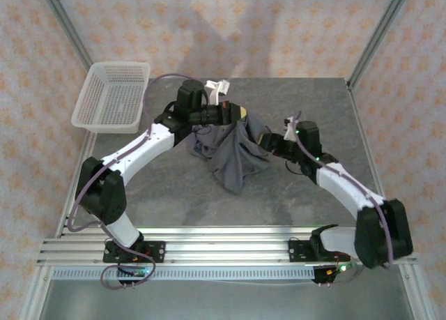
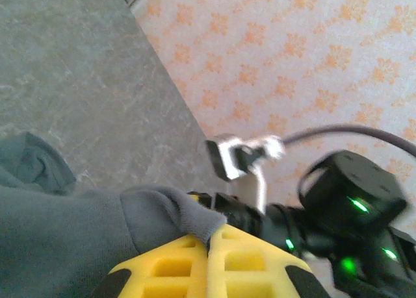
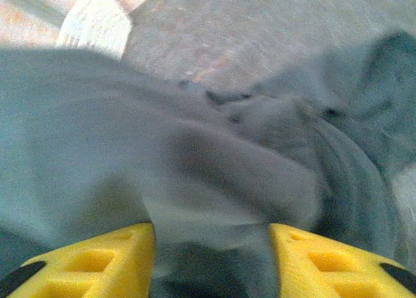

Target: Fold the inside-out t-shirt

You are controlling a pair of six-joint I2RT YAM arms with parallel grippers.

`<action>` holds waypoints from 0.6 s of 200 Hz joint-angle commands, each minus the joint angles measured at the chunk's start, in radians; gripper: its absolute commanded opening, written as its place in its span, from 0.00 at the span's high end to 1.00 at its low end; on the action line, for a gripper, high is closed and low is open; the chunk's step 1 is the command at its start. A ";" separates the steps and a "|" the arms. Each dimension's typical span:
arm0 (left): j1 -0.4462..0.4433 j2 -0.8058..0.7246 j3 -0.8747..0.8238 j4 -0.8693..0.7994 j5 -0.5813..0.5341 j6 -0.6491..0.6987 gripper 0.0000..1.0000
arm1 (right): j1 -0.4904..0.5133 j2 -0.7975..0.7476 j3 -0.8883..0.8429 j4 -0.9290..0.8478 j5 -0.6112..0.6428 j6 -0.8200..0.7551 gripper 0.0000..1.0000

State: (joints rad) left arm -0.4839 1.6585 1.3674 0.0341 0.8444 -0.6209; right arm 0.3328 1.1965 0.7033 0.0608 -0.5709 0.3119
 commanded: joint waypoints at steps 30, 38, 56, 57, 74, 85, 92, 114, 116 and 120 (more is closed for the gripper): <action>-0.012 0.001 0.050 -0.035 0.015 0.017 1.00 | 0.198 0.029 0.073 0.118 0.552 -0.595 0.43; -0.015 0.003 0.052 -0.033 0.012 0.015 1.00 | 0.206 0.066 0.104 0.108 0.537 -0.639 0.42; -0.017 0.006 0.063 -0.035 0.012 0.013 1.00 | 0.218 0.138 0.141 0.122 0.509 -0.705 0.39; -0.018 0.007 0.063 -0.036 0.012 0.013 1.00 | 0.218 0.141 0.142 0.124 0.511 -0.706 0.39; -0.017 -0.003 0.064 -0.061 -0.002 0.034 1.00 | 0.219 0.186 0.180 0.113 0.548 -0.697 0.45; -0.014 -0.014 0.063 -0.124 -0.048 0.069 1.00 | 0.218 0.184 0.213 0.057 0.545 -0.669 0.69; -0.009 -0.020 0.072 -0.199 -0.111 0.116 1.00 | 0.217 0.165 0.229 0.000 0.490 -0.654 0.86; 0.034 0.006 0.090 -0.466 -0.438 0.260 1.00 | 0.190 0.051 0.266 -0.169 0.058 -0.576 1.00; 0.037 0.012 0.086 -0.475 -0.465 0.274 1.00 | 0.184 0.043 0.269 -0.175 0.003 -0.559 1.00; 0.045 0.027 0.076 -0.490 -0.510 0.297 1.00 | 0.172 0.027 0.274 -0.177 -0.101 -0.517 1.00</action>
State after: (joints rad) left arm -0.4885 1.6604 1.4288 -0.1902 0.6823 -0.5068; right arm 0.5396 1.3537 0.9077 0.0265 -0.2073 -0.3080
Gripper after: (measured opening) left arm 0.039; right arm 0.055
